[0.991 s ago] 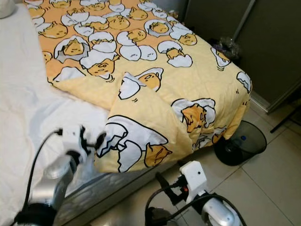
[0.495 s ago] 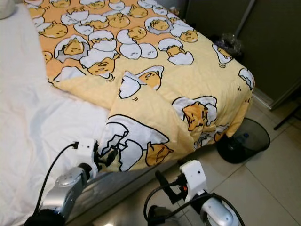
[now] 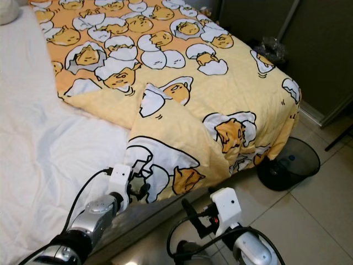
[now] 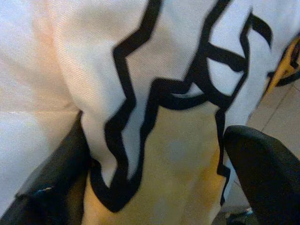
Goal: Clean up the room
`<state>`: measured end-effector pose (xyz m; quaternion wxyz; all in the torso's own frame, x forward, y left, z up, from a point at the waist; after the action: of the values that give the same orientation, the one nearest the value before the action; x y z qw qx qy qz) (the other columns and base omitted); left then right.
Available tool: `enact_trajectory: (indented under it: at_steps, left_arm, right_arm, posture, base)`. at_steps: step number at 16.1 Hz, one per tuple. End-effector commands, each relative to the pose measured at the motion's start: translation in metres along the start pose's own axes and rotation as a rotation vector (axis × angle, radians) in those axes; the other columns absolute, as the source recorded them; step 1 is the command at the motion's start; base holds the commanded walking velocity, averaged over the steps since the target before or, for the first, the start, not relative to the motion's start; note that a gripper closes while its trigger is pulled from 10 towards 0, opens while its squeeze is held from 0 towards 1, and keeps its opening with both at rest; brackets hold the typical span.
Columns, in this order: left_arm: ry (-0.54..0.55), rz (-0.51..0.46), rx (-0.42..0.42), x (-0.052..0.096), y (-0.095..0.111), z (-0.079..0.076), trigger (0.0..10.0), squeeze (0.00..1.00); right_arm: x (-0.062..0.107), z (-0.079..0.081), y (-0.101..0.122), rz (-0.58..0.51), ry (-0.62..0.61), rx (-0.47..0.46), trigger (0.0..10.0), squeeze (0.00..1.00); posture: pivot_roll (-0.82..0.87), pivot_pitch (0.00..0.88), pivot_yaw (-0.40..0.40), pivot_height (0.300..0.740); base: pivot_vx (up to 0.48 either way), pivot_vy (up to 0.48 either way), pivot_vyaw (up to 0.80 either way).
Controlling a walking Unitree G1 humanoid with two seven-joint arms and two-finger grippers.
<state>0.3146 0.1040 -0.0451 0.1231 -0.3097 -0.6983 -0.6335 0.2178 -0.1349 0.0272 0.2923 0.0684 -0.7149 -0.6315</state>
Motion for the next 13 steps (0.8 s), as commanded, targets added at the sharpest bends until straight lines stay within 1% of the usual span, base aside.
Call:
enact_trajectory:
  at_steps: [1, 2, 3, 4, 5, 7, 8, 9, 10, 12, 13]
  left_arm:
    - [0.035, -0.04, 0.089, 0.0, 0.009, 0.012, 0.0, 0.0]
    - [0.04, -0.078, 0.121, 0.0, 0.017, 0.016, 0.0, 0.0]
    - [0.043, -0.087, 0.123, 0.0, 0.019, 0.017, 0.0, 0.0]
    - [0.052, -0.101, 0.143, -0.001, 0.024, 0.021, 0.0, 0.0]
    - [0.042, -0.115, 0.146, -0.001, 0.028, 0.022, 0.0, 0.0]
    - [0.022, -0.119, 0.119, -0.003, 0.032, 0.018, 0.0, 0.0]
    - [-0.006, -0.108, 0.094, -0.004, 0.03, 0.011, 0.0, 0.0]
    - [-0.013, -0.103, 0.086, -0.004, 0.029, 0.01, 0.0, 0.0]
    - [-0.048, -0.075, 0.071, -0.005, 0.021, 0.002, 0.0, 0.0]
    - [-0.076, -0.043, 0.083, -0.005, 0.013, -0.005, 0.0, 0.0]
    - [-0.086, -0.027, 0.105, -0.005, 0.009, -0.007, 0.0, 0.0]
  right_arm:
    - [0.001, -0.005, 0.001, -0.004, -0.028, 0.002, 10.0, 0.05]
    - [0.0, -0.007, 0.002, -0.007, -0.034, 0.003, 10.0, 0.05]
    - [0.0, -0.008, 0.002, -0.007, -0.035, 0.003, 10.0, 0.05]
    - [-0.001, -0.009, 0.003, -0.011, -0.04, 0.006, 10.0, 0.05]
    - [-0.003, -0.011, 0.004, -0.016, -0.046, 0.008, 10.0, 0.05]
    - [-0.005, -0.015, 0.005, -0.021, -0.058, 0.013, 10.0, 0.05]
    - [-0.008, -0.016, 0.008, -0.032, -0.064, 0.014, 10.0, 0.05]
    - [-0.009, -0.016, 0.008, -0.034, -0.065, 0.014, 10.0, 0.05]
    - [-0.01, -0.015, 0.01, -0.04, -0.068, 0.013, 10.0, 0.05]
    - [-0.011, -0.013, 0.01, -0.045, -0.071, 0.007, 10.0, 0.05]
    - [-0.011, -0.012, 0.009, -0.045, -0.072, 0.003, 10.0, 0.05]
  posture:
    - [-0.22, 0.093, 0.02, 0.73]
    - [-0.22, 0.083, 0.023, 0.73]
    - [-0.23, 0.075, 0.025, 0.73]
    - [-0.23, 0.064, 0.028, 0.73]
    - [-0.23, 0.054, 0.03, 0.73]
    - [-0.23, 0.033, 0.039, 0.73]
    - [-0.23, 0.025, 0.047, 0.73]
    - [-0.23, 0.025, 0.047, 0.73]
    - [-0.22, 0.028, 0.05, 0.73]
    - [-0.22, 0.041, 0.05, 0.73]
    - [-0.22, 0.045, 0.05, 0.73]
  base:
    - [0.0, 0.0, 0.0]
    - [0.0, 0.0, 0.0]
    - [0.0, 0.0, 0.0]
    - [0.0, 0.0, 0.0]
    - [0.0, 0.0, 0.0]
    - [0.0, 0.0, 0.0]
    - [0.0, 0.0, 0.0]
    - [0.0, 0.0, 0.0]
    - [0.0, 0.0, 0.0]
    - [0.0, 0.0, 0.0]
    - [0.0, 0.0, 0.0]
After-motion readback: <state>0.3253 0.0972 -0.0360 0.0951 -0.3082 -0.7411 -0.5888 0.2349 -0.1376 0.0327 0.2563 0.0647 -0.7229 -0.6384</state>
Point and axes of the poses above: a point about 5 cm out from each wrist's last joint towards the gripper, its own x axis pointing back from the gripper into the wrist, its own y axis along the axis of the wrist's last joint, z = x × y, the point moved 5 cm from there along -x, pointing out of the wrist towards the gripper, and after that the axes turned 5 degrees about x, right-handed, at the moved point
